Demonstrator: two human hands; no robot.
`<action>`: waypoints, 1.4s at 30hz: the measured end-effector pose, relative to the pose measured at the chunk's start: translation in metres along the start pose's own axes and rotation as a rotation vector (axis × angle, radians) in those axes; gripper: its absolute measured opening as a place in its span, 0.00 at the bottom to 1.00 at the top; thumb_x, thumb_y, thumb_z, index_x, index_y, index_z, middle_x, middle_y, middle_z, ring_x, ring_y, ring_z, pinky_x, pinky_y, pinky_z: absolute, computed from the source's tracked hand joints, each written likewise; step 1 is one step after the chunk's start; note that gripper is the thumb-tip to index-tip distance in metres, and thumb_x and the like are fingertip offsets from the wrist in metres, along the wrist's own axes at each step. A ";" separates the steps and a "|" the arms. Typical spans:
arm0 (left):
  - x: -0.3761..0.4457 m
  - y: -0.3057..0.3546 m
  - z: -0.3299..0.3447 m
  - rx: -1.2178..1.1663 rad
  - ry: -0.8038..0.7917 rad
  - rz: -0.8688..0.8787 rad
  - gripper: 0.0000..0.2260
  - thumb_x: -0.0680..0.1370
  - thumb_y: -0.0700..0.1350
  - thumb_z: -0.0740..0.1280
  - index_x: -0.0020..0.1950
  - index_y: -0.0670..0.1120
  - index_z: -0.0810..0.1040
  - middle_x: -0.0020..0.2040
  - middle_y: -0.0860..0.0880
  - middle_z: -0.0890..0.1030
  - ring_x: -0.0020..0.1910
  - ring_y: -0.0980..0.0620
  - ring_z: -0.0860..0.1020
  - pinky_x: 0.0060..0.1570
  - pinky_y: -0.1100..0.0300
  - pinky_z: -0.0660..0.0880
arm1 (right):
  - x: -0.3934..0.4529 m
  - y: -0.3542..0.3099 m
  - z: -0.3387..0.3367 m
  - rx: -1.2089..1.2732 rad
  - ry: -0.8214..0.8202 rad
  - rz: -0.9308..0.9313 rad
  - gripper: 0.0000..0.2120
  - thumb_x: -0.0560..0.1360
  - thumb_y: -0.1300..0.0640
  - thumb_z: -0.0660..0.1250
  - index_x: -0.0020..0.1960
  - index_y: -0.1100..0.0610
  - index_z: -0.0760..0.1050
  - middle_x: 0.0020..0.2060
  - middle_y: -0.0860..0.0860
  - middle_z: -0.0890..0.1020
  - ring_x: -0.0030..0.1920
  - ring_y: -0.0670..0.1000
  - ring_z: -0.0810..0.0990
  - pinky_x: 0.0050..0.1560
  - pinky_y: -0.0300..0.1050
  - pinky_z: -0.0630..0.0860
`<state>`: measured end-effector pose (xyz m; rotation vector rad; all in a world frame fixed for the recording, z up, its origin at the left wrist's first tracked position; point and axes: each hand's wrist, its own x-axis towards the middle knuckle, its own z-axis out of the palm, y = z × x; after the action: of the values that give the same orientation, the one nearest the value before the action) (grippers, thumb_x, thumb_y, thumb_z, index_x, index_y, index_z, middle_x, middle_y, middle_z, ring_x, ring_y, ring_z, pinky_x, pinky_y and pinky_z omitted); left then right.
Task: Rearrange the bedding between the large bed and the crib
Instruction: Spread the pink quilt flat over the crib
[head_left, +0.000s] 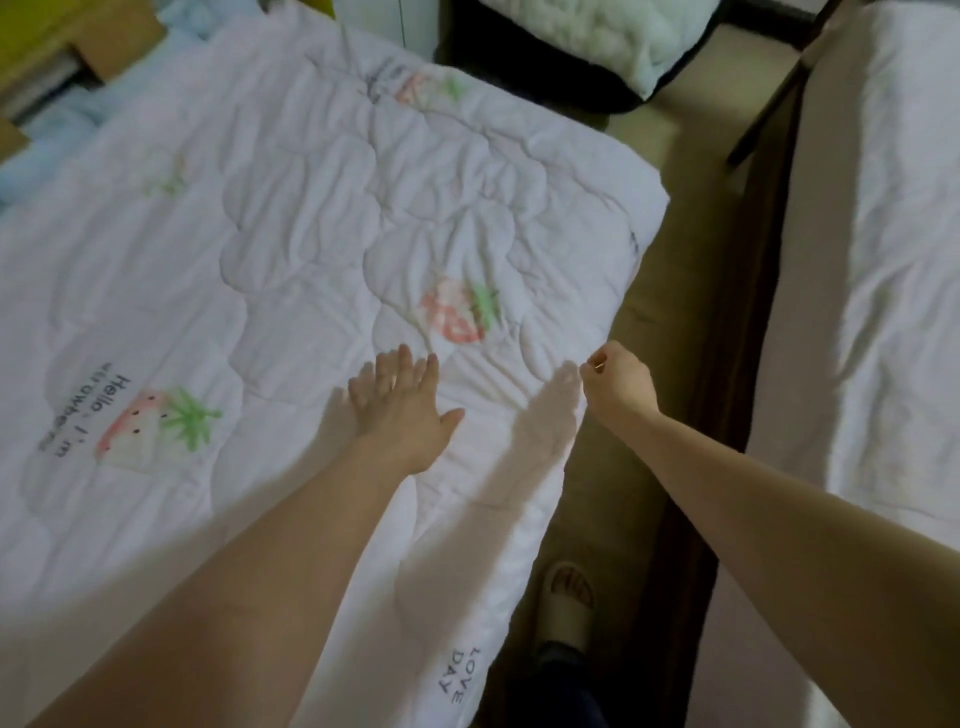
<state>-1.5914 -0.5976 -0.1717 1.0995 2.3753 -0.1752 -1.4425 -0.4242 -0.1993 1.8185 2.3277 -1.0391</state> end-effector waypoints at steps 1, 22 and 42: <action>0.012 0.006 -0.010 0.016 0.015 0.028 0.32 0.80 0.62 0.51 0.79 0.50 0.44 0.79 0.45 0.41 0.77 0.42 0.41 0.73 0.40 0.45 | 0.015 -0.008 -0.010 -0.005 0.004 -0.018 0.07 0.79 0.57 0.59 0.54 0.57 0.71 0.44 0.53 0.78 0.42 0.53 0.78 0.47 0.52 0.80; 0.349 0.203 -0.144 0.161 0.219 0.285 0.29 0.80 0.37 0.54 0.78 0.49 0.47 0.79 0.48 0.47 0.77 0.43 0.40 0.75 0.48 0.42 | 0.346 -0.039 -0.115 0.069 -0.240 -0.047 0.25 0.77 0.51 0.63 0.70 0.55 0.62 0.64 0.57 0.74 0.57 0.60 0.78 0.57 0.56 0.77; 0.390 0.161 -0.135 0.075 0.359 0.013 0.31 0.79 0.62 0.43 0.79 0.49 0.45 0.79 0.48 0.45 0.78 0.45 0.45 0.74 0.44 0.41 | 0.374 -0.080 -0.084 -0.288 -0.011 -0.690 0.27 0.80 0.45 0.47 0.78 0.52 0.52 0.78 0.52 0.51 0.77 0.53 0.48 0.74 0.51 0.46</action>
<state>-1.7364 -0.1838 -0.2356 1.2711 2.6939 -0.0653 -1.6013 -0.0687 -0.2418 0.9148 2.9760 -0.6659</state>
